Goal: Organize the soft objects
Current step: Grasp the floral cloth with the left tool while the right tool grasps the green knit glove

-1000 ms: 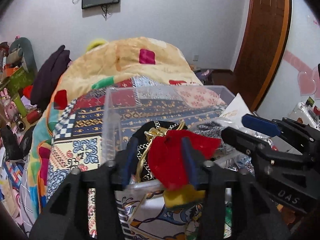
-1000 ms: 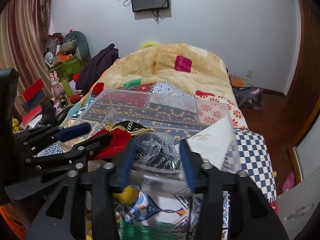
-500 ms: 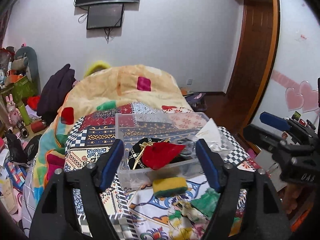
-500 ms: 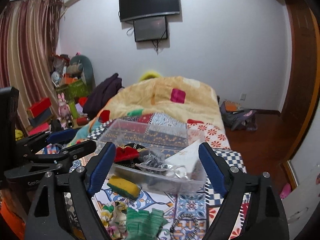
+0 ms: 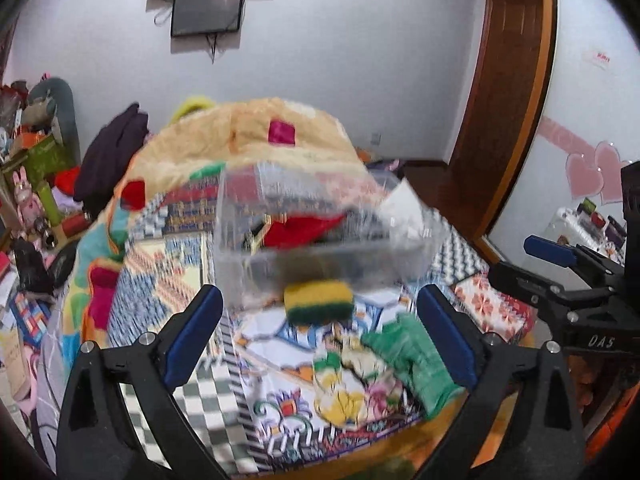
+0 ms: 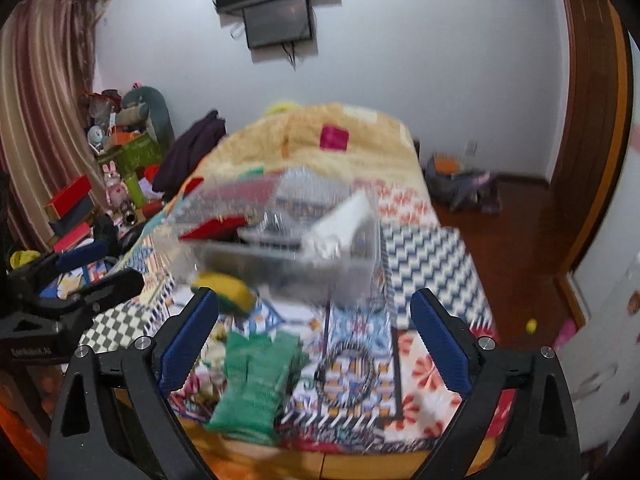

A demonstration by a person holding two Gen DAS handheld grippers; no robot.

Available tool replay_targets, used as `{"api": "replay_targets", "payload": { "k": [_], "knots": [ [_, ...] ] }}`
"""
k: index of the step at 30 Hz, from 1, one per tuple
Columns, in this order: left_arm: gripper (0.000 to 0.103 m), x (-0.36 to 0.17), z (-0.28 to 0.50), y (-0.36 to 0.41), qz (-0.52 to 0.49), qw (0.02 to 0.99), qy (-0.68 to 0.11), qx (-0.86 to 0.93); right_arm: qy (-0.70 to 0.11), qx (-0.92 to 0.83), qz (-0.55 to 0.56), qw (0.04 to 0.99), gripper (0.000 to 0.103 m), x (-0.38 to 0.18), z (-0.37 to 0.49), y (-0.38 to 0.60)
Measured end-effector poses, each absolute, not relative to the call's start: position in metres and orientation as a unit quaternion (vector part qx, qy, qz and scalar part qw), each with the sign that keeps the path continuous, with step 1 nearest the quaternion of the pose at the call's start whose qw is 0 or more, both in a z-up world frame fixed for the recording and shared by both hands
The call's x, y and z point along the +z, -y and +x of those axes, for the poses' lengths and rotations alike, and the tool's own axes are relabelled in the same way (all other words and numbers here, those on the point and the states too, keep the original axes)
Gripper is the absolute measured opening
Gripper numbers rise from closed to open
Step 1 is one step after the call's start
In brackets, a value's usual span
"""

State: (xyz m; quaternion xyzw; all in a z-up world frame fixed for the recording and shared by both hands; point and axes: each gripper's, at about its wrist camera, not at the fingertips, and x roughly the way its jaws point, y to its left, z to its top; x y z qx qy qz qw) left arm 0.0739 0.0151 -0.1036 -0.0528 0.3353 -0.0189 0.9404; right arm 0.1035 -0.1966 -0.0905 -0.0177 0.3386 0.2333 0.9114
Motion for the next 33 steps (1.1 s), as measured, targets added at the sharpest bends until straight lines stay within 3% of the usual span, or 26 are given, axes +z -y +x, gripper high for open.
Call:
{"api": "replay_targets", "payload": {
  "k": [8, 12, 15, 19, 22, 27, 29, 33],
  "knots": [
    [0.099, -0.158, 0.083, -0.016, -0.057, 0.915, -0.4, -0.009, -0.39, 0.258, -0.025, 0.883, 0.095, -0.127, 0.102, 0.184],
    [0.084, -0.171, 0.085, -0.014, -0.055, 0.906, -0.419, -0.02, -0.421, 0.282, -0.024, 0.862, 0.077, -0.144, 0.1, 0.172],
    [0.081, -0.179, 0.086, -0.011, -0.053, 0.902, -0.428, -0.026, -0.44, 0.291, -0.022, 0.849, 0.064, -0.153, 0.102, 0.167],
    [0.072, -0.187, 0.089, -0.009, -0.052, 0.896, -0.439, -0.038, -0.456, 0.297, -0.026, 0.838, 0.055, -0.16, 0.102, 0.163],
    [0.062, -0.189, 0.09, -0.006, -0.048, 0.896, -0.438, -0.042, -0.46, 0.304, -0.031, 0.834, 0.043, -0.162, 0.102, 0.161],
    [0.023, -0.189, 0.089, -0.004, -0.043, 0.896, -0.439, -0.059, -0.46, 0.309, -0.035, 0.832, 0.02, -0.162, 0.101, 0.161],
    [0.014, -0.189, 0.089, -0.004, -0.045, 0.894, -0.441, -0.065, -0.458, 0.31, -0.032, 0.832, 0.017, -0.161, 0.101, 0.163],
    [0.008, -0.182, 0.084, -0.005, -0.048, 0.899, -0.43, -0.066, -0.446, 0.314, -0.025, 0.838, 0.013, -0.154, 0.1, 0.163]
  ]
}}
